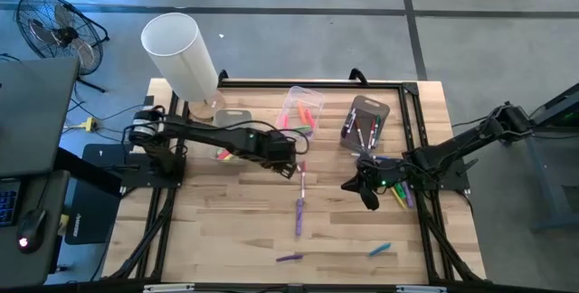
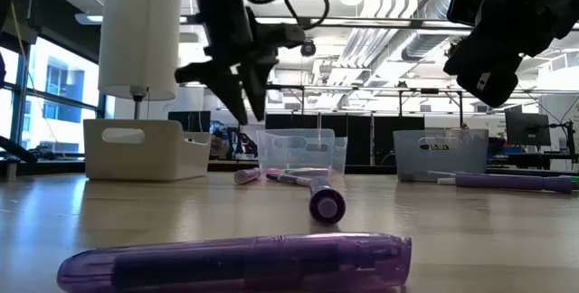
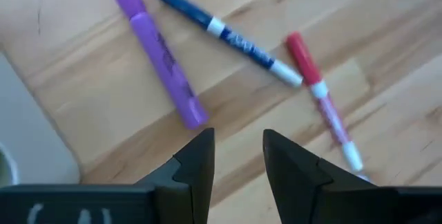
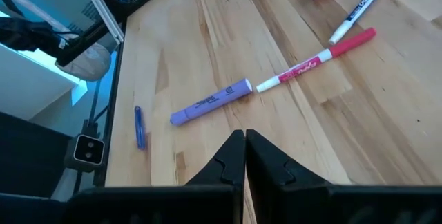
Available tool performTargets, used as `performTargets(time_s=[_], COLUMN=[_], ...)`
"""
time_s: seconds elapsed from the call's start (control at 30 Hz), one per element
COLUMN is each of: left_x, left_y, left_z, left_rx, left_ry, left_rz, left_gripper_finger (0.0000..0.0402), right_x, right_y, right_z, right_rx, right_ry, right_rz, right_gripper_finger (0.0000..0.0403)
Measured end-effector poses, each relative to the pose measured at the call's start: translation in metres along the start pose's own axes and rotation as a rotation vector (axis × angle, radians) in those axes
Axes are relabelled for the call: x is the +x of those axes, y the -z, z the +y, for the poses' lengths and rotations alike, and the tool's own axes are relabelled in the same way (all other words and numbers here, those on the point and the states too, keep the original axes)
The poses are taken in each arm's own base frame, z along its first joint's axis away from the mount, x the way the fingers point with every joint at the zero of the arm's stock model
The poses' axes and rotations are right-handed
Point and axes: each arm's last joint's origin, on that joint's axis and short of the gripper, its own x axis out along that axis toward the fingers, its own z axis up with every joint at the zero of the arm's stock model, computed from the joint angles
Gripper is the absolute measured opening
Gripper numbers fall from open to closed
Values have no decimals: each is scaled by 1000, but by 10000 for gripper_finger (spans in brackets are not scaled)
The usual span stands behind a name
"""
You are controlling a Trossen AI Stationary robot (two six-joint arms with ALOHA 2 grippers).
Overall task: Pick & Place Markers
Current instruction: Put the violet highlighter into the gray bin
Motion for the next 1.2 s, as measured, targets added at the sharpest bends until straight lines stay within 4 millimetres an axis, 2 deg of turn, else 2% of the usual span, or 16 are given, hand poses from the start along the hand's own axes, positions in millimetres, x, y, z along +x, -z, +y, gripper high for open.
performTargets(time_s=[0.4, 0.63, 0.77, 1.2], left_x=[44, 54, 52, 79], left_y=[-14, -16, -18, -11], left_z=[10, 17, 20, 20], left_rx=[-48, -78, -81, -74], left_ry=[-96, -164, -180, -206], left_rz=[45, 42, 40, 123], left_gripper_finger=[122, 122, 122, 122], right_x=[0, 0, 0, 0], right_y=[0, 0, 0, 0], right_z=[0, 0, 0, 0], right_rx=[-1, -12, -19, -27], right_ry=[3, 3, 3, 3], right_rz=[4, 4, 4, 5], right_gripper_finger=[2, 1, 2, 0])
